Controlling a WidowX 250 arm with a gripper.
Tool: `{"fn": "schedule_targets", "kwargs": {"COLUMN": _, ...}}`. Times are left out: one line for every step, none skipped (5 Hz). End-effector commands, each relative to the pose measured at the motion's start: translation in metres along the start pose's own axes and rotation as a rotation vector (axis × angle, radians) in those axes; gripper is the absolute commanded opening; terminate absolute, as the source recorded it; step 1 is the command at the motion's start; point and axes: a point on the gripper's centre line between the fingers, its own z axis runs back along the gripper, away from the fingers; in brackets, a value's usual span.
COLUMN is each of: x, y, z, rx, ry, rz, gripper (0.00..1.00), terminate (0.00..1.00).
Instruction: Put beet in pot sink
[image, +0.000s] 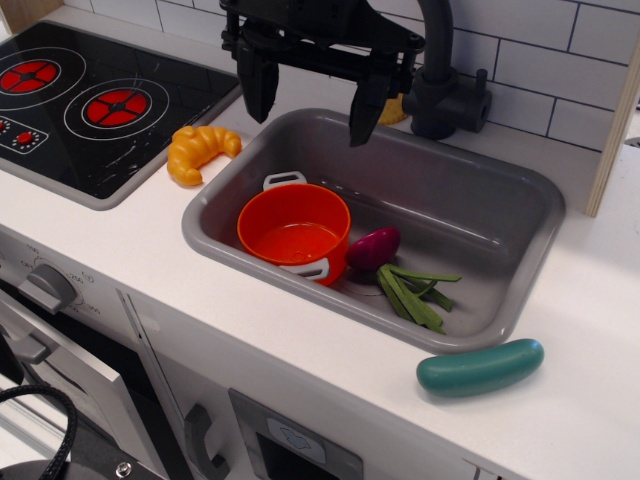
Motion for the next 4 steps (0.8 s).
{"fn": "schedule_targets", "kwargs": {"x": 0.000, "y": 0.000, "z": 0.000, "rx": 0.000, "ry": 0.000, "rz": 0.000, "gripper": 1.00, "terminate": 0.00}}
{"fn": "schedule_targets", "kwargs": {"x": -0.028, "y": -0.029, "z": -0.004, "rx": -0.044, "ry": 0.021, "rz": 0.260, "gripper": 1.00, "terminate": 0.00}}
{"fn": "schedule_targets", "kwargs": {"x": -0.046, "y": -0.066, "z": -0.016, "rx": -0.010, "ry": 0.012, "rz": 0.341, "gripper": 1.00, "terminate": 0.00}}
{"fn": "schedule_targets", "kwargs": {"x": -0.042, "y": -0.092, "z": -0.032, "rx": 0.007, "ry": 0.008, "rz": 0.488, "gripper": 1.00, "terminate": 0.00}}
